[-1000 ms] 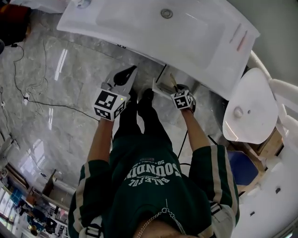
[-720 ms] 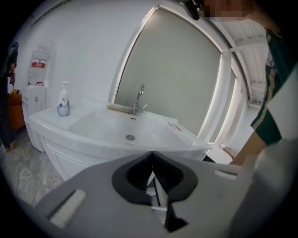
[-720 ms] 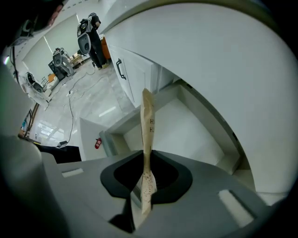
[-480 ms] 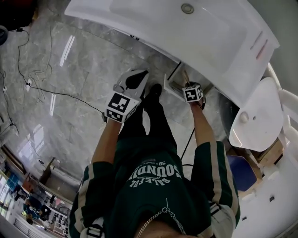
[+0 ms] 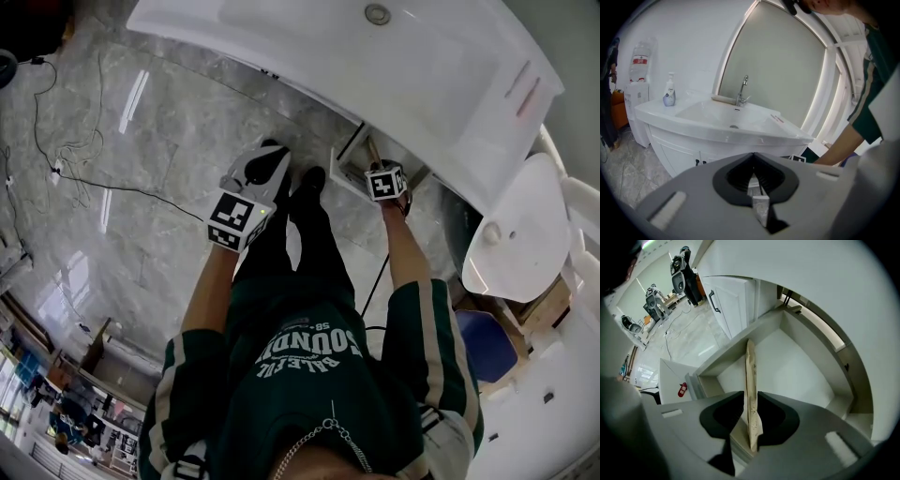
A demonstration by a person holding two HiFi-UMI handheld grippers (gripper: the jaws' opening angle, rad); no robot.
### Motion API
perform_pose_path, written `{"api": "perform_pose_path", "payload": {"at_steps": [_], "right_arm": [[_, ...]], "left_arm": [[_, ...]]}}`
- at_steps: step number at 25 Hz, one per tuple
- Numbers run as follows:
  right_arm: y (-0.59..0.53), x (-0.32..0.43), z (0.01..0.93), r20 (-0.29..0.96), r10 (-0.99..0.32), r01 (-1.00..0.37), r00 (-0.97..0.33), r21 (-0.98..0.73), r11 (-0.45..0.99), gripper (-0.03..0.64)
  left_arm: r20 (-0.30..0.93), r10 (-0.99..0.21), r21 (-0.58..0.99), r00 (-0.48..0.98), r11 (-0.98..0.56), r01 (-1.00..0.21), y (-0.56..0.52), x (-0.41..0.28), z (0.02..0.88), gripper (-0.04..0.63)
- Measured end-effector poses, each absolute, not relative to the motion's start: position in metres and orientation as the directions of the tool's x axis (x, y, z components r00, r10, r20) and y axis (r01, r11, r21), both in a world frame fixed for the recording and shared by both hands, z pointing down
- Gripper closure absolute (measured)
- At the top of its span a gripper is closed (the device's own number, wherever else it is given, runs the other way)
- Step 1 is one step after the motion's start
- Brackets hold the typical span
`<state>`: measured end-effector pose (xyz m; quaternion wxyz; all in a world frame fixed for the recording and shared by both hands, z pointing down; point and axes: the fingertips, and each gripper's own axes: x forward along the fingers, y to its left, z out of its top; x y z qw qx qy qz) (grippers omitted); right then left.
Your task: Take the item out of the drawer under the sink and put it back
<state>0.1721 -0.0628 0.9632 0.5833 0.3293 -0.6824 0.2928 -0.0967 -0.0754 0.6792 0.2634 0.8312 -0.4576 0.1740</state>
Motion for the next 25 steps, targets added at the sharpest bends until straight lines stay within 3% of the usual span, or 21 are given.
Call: {"api": "perform_pose_path", "payload": {"at_steps": [8,13,25], "right_arm": [[-0.069,0.169,0.920,0.973,-0.191,-0.807,-0.127,0.011,0.591,0.552],[-0.055,0.159,0.885,0.962,-0.222,-0.813,-0.156,0.003,0.583,0.599],[-0.058,0.129,0.765,0.864,-0.387,-0.857,-0.324,-0.095,0.506,0.615]], "left_arm": [[0.500,-0.681,0.267,0.536,-0.468,-0.843,-0.088,-0.090,0.648,0.546],[0.484,-0.680,0.263,0.551,-0.487,-0.833,-0.093,-0.087,0.623,0.546],[0.453,-0.660,0.241,0.600,-0.557,-0.795,-0.105,-0.082,0.572,0.546]]}}
